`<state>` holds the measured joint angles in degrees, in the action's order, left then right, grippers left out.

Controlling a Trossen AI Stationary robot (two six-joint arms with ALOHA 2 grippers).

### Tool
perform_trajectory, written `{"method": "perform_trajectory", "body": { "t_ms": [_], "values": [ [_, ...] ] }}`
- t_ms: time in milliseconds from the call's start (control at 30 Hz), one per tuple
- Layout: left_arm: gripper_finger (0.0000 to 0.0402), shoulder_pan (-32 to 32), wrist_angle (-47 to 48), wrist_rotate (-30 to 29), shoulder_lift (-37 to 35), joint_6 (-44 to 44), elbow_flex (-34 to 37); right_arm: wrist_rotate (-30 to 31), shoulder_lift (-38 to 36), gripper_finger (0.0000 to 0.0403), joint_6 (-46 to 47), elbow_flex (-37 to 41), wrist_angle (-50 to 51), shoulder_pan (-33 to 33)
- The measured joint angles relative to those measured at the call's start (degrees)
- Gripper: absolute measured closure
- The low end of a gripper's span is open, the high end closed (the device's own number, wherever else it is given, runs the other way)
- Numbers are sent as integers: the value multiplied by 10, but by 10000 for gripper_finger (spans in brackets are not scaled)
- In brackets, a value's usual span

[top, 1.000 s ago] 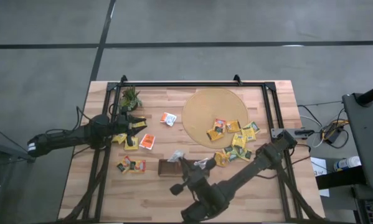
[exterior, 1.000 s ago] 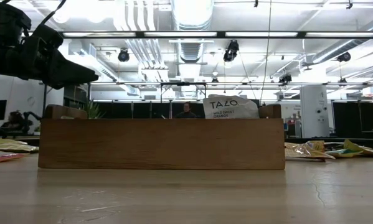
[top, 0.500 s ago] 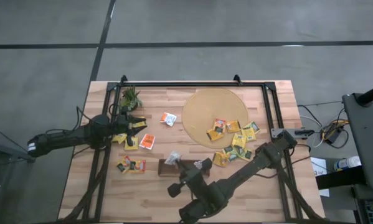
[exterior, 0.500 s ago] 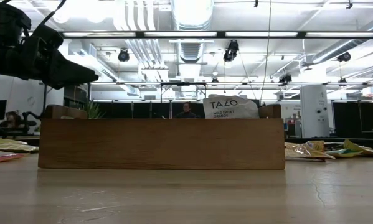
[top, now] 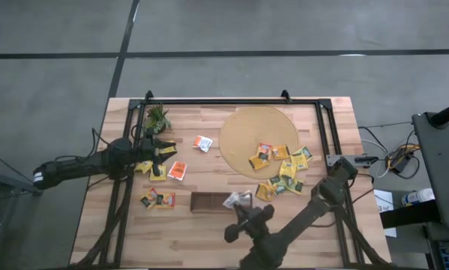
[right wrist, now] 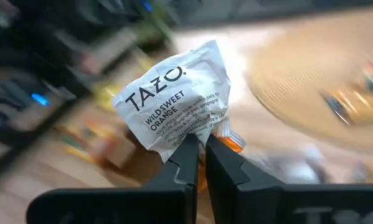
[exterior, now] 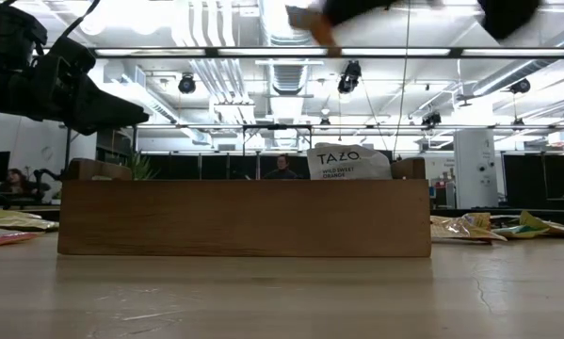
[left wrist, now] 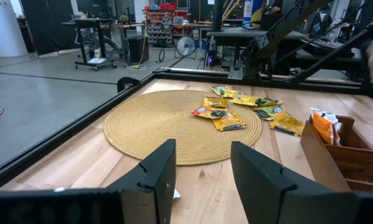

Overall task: Pick & Place Tea
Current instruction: Put the white tea bag into the right section of the wooden organizer

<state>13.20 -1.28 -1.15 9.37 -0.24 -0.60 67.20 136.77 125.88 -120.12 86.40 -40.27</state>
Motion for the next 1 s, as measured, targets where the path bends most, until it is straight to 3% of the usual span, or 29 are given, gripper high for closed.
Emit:
{"method": "perform_trajectory", "body": {
  "t_ms": [100,667,1000],
  "values": [
    [255,0,0,0,0,0,0,-70,1,390,12,41,-16,-1],
    [255,0,0,0,0,0,0,-85,-2,389,1,111,-48,7],
    [255,0,0,0,0,0,0,-88,-4,305,-16,108,-42,14]
  ]
}}
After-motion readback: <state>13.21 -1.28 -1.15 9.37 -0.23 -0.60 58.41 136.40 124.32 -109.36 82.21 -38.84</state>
